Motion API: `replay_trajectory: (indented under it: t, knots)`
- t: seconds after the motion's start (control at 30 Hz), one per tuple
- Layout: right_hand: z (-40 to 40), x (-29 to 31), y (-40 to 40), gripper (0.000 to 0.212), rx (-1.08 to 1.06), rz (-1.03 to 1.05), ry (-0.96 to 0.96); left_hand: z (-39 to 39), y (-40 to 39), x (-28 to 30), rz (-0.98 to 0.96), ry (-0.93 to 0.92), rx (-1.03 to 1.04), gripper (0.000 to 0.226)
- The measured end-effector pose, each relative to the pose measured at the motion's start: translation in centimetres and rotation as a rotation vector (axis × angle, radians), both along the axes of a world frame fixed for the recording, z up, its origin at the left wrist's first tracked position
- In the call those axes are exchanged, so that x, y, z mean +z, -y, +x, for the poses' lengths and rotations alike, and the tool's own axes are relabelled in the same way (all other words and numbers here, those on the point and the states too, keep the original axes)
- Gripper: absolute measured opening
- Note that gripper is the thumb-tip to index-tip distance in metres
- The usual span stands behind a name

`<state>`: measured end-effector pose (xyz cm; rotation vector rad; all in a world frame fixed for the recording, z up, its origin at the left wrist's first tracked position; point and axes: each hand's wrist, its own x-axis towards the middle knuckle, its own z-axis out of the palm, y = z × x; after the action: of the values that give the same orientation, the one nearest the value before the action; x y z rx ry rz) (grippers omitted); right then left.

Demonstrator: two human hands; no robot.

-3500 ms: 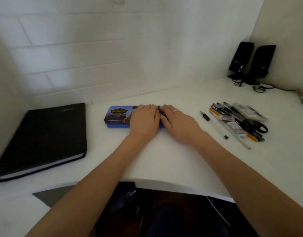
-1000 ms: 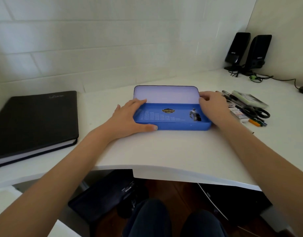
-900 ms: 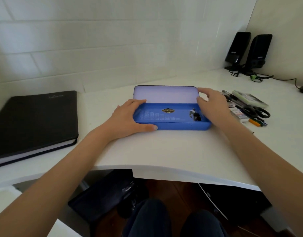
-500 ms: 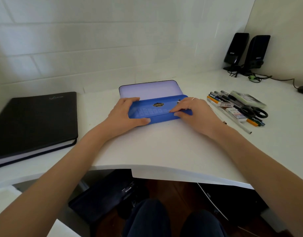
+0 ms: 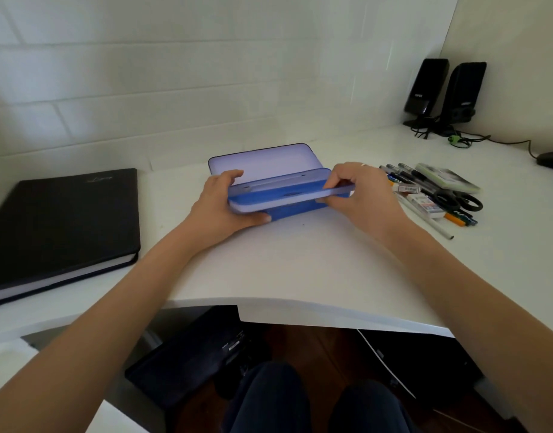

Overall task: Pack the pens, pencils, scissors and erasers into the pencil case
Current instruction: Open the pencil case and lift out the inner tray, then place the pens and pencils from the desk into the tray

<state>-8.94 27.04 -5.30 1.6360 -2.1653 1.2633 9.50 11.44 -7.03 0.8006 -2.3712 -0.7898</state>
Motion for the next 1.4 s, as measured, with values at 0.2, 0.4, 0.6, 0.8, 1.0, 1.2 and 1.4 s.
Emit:
replay_trajectory:
  t: [0.2,0.4,0.6,0.8,1.0,1.2,1.4]
  knots:
    - [-0.2,0.0,-0.6,0.021,0.17,0.201,0.073,-0.3,1.3,-0.1,-0.012,0.058,0.046,0.072]
    - [-0.3,1.1,-1.8,0.039,0.406,0.412,0.192,-0.4,1.6,-0.5,-0.022,0.059,0.09,0.046]
    - [-0.8,1.9,-2.8,0.033,0.376,0.647,0.248,-0.9,1.7,-0.7,-0.062,0.037,0.106,0.026]
    - [-0.8,2.4,-3.3,0.018,0.297,0.705,0.255,-1.0,2.1,-0.4,0.009,-0.131,0.175,0.017]
    - [-4.2,1.3,-2.7,0.012,-0.189,0.121,0.199,-2.4,2.3,-0.1,-0.018,-0.037,0.112,0.028]
    - [-6.7,-0.2,-3.4,0.024,-0.599,0.381,-0.077,-3.3,1.7,-0.2,-0.36,-0.068,0.124,0.04]
    - [-7.5,-0.7,-2.7,0.028,-0.722,0.458,-0.149,-3.1,-1.1,0.0,-0.243,0.037,-0.241,0.023]
